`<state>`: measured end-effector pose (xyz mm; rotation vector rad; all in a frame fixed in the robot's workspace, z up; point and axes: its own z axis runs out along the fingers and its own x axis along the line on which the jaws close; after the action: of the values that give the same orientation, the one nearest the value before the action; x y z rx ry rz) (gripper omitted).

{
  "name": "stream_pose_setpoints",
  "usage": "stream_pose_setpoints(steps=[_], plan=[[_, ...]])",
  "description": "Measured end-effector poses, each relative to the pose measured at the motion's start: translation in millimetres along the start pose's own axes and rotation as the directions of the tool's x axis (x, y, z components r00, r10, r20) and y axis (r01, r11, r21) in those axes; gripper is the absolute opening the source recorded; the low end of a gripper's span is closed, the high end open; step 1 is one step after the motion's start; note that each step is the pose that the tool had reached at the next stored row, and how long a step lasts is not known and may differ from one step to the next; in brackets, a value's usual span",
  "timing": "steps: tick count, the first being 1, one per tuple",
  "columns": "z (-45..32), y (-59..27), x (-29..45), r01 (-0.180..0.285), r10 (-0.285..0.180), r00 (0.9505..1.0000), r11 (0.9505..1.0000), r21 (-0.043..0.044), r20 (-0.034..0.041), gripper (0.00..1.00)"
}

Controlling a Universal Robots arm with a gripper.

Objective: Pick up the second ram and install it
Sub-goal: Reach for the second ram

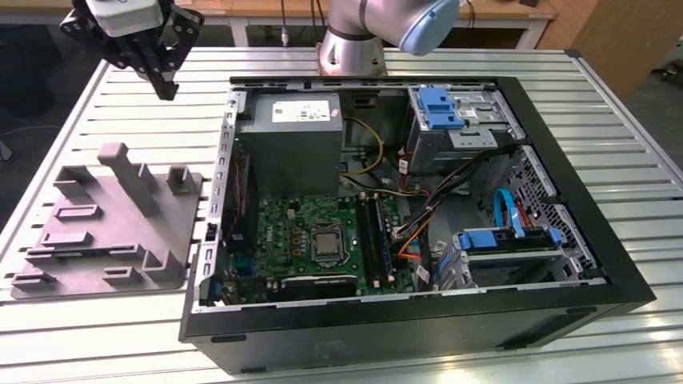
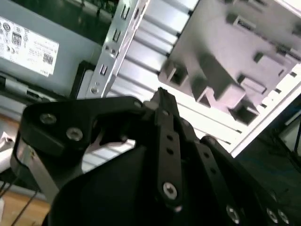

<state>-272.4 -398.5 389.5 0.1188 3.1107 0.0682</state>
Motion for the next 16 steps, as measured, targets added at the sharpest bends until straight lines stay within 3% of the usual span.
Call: stream_pose_setpoints(steps=[4, 16], plan=[[0.1, -1.0, 7.4, 0.000, 0.000, 1.0000, 1.0000, -0.0001, 0.0000, 0.10], [1.1, -6.0, 43.7, 0.000, 0.000, 1.0000, 1.0000, -0.0001, 0.0002, 0.10]])
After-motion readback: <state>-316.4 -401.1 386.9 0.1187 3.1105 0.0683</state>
